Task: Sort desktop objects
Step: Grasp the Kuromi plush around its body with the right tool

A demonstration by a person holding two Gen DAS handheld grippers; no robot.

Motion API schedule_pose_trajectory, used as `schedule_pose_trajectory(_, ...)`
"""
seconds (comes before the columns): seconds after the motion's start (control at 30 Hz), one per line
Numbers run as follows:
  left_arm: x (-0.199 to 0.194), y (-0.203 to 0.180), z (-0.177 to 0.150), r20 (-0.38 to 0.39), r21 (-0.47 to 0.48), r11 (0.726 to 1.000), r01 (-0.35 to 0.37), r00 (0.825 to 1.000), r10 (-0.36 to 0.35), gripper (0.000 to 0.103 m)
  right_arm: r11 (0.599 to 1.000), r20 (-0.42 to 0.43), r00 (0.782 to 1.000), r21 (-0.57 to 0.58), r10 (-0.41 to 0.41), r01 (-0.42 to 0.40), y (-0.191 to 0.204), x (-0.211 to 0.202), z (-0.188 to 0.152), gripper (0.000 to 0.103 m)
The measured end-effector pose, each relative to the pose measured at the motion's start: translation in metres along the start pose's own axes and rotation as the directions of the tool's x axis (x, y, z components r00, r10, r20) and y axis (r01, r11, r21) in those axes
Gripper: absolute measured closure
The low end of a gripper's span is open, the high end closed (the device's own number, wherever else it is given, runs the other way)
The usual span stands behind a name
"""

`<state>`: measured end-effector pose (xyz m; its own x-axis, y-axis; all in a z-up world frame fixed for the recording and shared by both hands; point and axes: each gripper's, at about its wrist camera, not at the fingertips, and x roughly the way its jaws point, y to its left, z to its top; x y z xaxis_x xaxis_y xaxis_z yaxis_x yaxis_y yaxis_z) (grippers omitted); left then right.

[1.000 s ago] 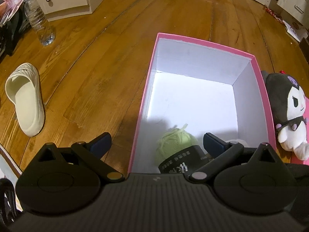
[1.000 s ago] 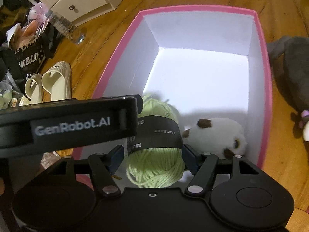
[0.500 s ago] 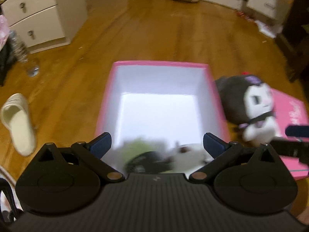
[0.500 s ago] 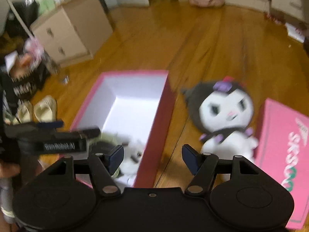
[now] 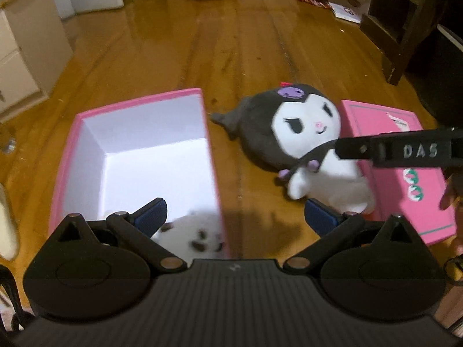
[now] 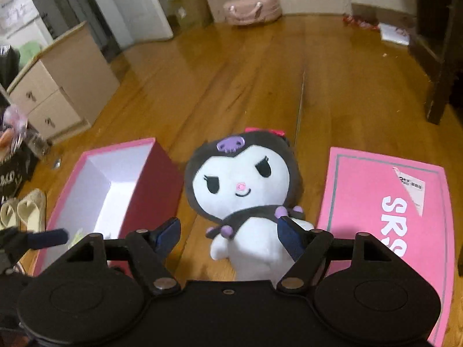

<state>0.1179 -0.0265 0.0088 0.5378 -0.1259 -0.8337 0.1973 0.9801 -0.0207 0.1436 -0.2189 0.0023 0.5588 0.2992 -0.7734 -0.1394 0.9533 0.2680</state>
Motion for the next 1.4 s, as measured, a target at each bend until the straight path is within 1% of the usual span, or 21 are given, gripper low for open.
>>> schedule_pose_trajectory(0.07, 0.013, -0.001, 0.010, -0.037, 0.010, 1.000, 0.027, 0.999, -0.027, 0.000, 1.000, -0.031, 1.000, -0.012, 0.004, -0.005, -0.007, 0.014, 0.005, 0.024)
schedule_pose_trajectory(0.1, 0.020, -0.003, 0.016, -0.056, 0.024, 1.000, 0.015, 0.998, -0.013, 0.000, 1.000, -0.048, 0.999, -0.013, 0.012, -0.013, -0.011, 0.021, 0.007, 0.024)
schedule_pose_trajectory(0.17, 0.028, -0.005, 0.024, -0.060, 0.054, 0.998, -0.016, 0.998, 0.019, 0.000, 0.999, -0.076, 0.997, -0.021, 0.022, -0.024, -0.017, 0.033, 0.011, 0.024)
schedule_pose_trajectory(0.23, 0.036, -0.008, 0.031, -0.062, 0.078, 0.996, -0.038, 0.997, 0.043, 0.000, 0.997, -0.068, 0.998, -0.079, -0.011, 0.006, -0.016, 0.039, 0.012, 0.024)
schedule_pose_trajectory(0.27, 0.039, -0.009, 0.033, -0.056, 0.080, 0.996, -0.032, 0.998, 0.037, 0.000, 0.993, -0.050, 0.998, -0.114, -0.024, 0.019, -0.014, 0.038, 0.012, 0.024)
schedule_pose_trajectory(0.33, 0.041, -0.009, 0.033, -0.044, 0.072, 0.997, -0.002, 0.999, 0.006, 0.000, 0.986, -0.034, 0.999, -0.167, -0.010, 0.005, -0.010, 0.037, 0.012, 0.024)
schedule_pose_trajectory(0.4, 0.045, -0.009, 0.031, -0.044, 0.059, 0.998, 0.017, 0.999, -0.014, 0.000, 0.985, -0.047, 0.999, -0.171, 0.008, -0.016, -0.010, 0.040, 0.010, 0.024)
schedule_pose_trajectory(0.43, 0.047, -0.008, 0.029, -0.044, 0.053, 0.998, 0.020, 0.999, -0.018, 0.000, 0.986, -0.060, 0.998, -0.168, 0.002, -0.012, -0.011, 0.042, 0.008, 0.024)
schedule_pose_trajectory(0.5, 0.048, -0.007, 0.025, -0.034, 0.050, 0.999, 0.007, 0.999, -0.005, 0.000, 0.987, -0.082, 0.997, -0.159, -0.009, -0.004, -0.014, 0.046, 0.006, 0.024)
schedule_pose_trajectory(0.6, 0.047, -0.005, 0.021, 0.008, 0.044, 0.998, -0.050, 0.999, 0.050, 0.000, 0.989, -0.133, 0.991, -0.145, -0.002, -0.017, -0.017, 0.058, 0.003, 0.024)
schedule_pose_trajectory(0.63, 0.046, -0.004, 0.021, 0.016, 0.049, 0.997, -0.057, 0.998, 0.056, 0.000, 0.988, -0.150, 0.989, -0.152, -0.004, -0.019, -0.017, 0.063, 0.002, 0.024)
schedule_pose_trajectory(0.73, 0.045, -0.002, 0.022, 0.019, 0.052, 0.998, -0.031, 0.999, 0.030, 0.000, 0.984, -0.178, 0.984, -0.176, 0.009, -0.040, -0.012, 0.074, 0.001, 0.025)
schedule_pose_trajectory(0.83, 0.045, 0.001, 0.023, 0.016, 0.052, 0.998, -0.024, 1.000, 0.023, 0.000, 0.979, -0.198, 0.980, -0.192, 0.022, -0.061, -0.007, 0.081, 0.002, 0.024)
schedule_pose_trajectory(0.97, 0.044, 0.003, 0.023, 0.019, 0.047, 0.998, -0.029, 0.999, 0.028, 0.000, 0.971, -0.211, 0.978, -0.231, 0.009, -0.059, -0.002, 0.088, -0.001, 0.020)
schedule_pose_trajectory(1.13, 0.050, 0.006, 0.026, 0.009, 0.029, 0.999, -0.026, 1.000, 0.026, 0.000, 0.967, -0.210, 0.978, -0.250, -0.007, -0.047, 0.000, 0.091, -0.003, 0.019)
schedule_pose_trajectory(1.2, 0.051, 0.008, 0.026, 0.004, 0.022, 0.999, -0.029, 1.000, 0.029, 0.000, 0.963, -0.215, 0.976, -0.270, -0.034, -0.026, 0.004, 0.096, -0.004, 0.018)
schedule_pose_trajectory(1.3, 0.053, 0.012, 0.026, -0.005, 0.015, 1.000, -0.024, 1.000, 0.024, 0.000, 0.944, -0.225, 0.969, -0.329, -0.102, 0.023, 0.010, 0.106, -0.008, 0.016)
schedule_pose_trajectory(1.4, 0.054, 0.013, 0.024, -0.015, 0.010, 1.000, -0.020, 1.000, 0.020, 0.000, 0.949, -0.233, 0.967, -0.313, -0.102, 0.024, 0.011, 0.111, -0.008, 0.015)
